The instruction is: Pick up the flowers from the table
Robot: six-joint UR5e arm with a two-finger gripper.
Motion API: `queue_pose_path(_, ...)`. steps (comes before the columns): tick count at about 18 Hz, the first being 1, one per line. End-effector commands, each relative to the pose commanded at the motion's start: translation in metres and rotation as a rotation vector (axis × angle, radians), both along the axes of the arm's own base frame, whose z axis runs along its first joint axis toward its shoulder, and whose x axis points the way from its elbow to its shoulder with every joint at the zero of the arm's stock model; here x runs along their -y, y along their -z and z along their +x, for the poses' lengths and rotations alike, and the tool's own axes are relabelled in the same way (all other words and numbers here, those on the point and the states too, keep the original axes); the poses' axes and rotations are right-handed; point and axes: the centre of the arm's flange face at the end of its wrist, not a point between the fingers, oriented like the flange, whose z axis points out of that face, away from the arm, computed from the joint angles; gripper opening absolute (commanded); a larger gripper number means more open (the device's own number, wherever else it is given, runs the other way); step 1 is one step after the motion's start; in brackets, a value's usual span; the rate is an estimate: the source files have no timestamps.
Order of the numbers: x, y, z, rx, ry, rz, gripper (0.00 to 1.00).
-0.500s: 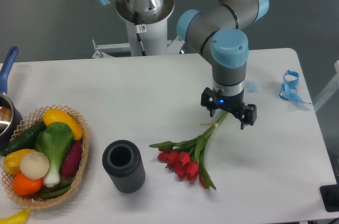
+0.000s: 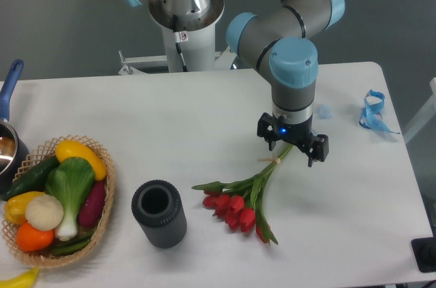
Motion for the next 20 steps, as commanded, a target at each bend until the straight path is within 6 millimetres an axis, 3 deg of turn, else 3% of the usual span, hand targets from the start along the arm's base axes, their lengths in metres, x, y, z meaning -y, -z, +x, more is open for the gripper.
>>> queue_pose_path(8, -0.005, 0.043, 0.016, -0.028, 0.021, 0.016, 1.00)
queue_pose_path(13, -0.030, 0.103, 0.035, 0.051, 0.069, -0.042, 1.00)
queue_pose_path(20, -0.031, 0.114, 0.036, 0.067, 0.080, -0.055, 1.00)
